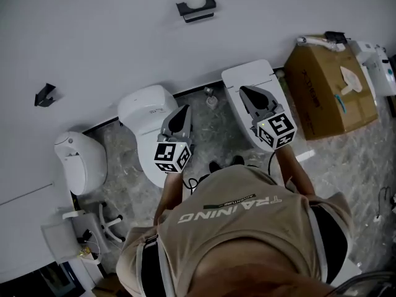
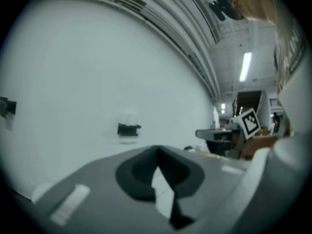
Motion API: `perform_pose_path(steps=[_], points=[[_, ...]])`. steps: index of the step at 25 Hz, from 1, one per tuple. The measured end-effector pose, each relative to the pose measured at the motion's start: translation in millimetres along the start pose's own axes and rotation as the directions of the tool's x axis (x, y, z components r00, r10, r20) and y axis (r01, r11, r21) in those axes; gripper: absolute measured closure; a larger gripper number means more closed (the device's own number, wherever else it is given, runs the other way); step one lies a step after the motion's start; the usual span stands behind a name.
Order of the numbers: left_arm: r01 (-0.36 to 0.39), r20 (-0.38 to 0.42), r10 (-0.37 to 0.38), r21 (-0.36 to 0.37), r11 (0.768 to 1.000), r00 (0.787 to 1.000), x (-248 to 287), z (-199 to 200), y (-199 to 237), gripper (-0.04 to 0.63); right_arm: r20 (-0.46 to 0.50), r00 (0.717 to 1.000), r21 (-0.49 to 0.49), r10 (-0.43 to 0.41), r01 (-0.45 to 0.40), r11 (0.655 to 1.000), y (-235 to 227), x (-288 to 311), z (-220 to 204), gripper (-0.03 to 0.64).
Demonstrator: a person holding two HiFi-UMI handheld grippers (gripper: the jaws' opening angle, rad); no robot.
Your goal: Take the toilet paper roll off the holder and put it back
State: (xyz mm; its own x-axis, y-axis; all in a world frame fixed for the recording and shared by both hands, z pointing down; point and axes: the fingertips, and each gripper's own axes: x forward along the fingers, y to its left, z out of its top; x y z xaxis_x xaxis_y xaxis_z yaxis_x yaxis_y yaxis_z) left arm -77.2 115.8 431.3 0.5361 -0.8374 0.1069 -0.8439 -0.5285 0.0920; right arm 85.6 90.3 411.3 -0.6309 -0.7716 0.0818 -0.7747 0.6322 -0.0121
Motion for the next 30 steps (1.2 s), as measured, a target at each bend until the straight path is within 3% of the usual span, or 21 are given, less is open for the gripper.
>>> perform_pose_path(steps=[10, 16, 22, 26, 30], points=[[0.034, -0.011, -0.034, 0.016, 0.999, 0.999, 12.7, -13.9, 41.2, 0.591, -0.025, 0.998, 0.014, -0.053, 0.053, 0.998, 12.1, 32.2, -17.1, 0.603], [0.055, -0.011, -0.055, -0.026, 0.998, 0.998, 26.0, -22.3, 69.7, 0.591, -0.084, 0.994, 0.035, -0.068, 0.071, 0.997, 23.0, 58.7, -37.5, 0.603], [0.054, -0.016, -0.054, -0.033, 0.998, 0.998, 49.5, -26.8, 77.9, 0.591, -0.062, 0.995, 0.025, -0.083, 0.085, 0.996, -10.8, 83.9, -29.8, 0.603], [0.013, -0.007, -0.013, -0.026, 1.000, 1.000, 73.7, -8.9, 89.4, 0.591, -0.053, 0.996, -0.021, -0.074, 0.073, 0.997, -38.7, 108.1, -22.6, 0.603], [-0.017, -0.012, 0.017, 0.001, 1.000, 1.000, 100.4, 10.9, 91.7, 0.591, -0.009, 0.999, 0.006, -0.037, 0.037, 0.999, -70.6, 127.7, -11.8, 0.603]])
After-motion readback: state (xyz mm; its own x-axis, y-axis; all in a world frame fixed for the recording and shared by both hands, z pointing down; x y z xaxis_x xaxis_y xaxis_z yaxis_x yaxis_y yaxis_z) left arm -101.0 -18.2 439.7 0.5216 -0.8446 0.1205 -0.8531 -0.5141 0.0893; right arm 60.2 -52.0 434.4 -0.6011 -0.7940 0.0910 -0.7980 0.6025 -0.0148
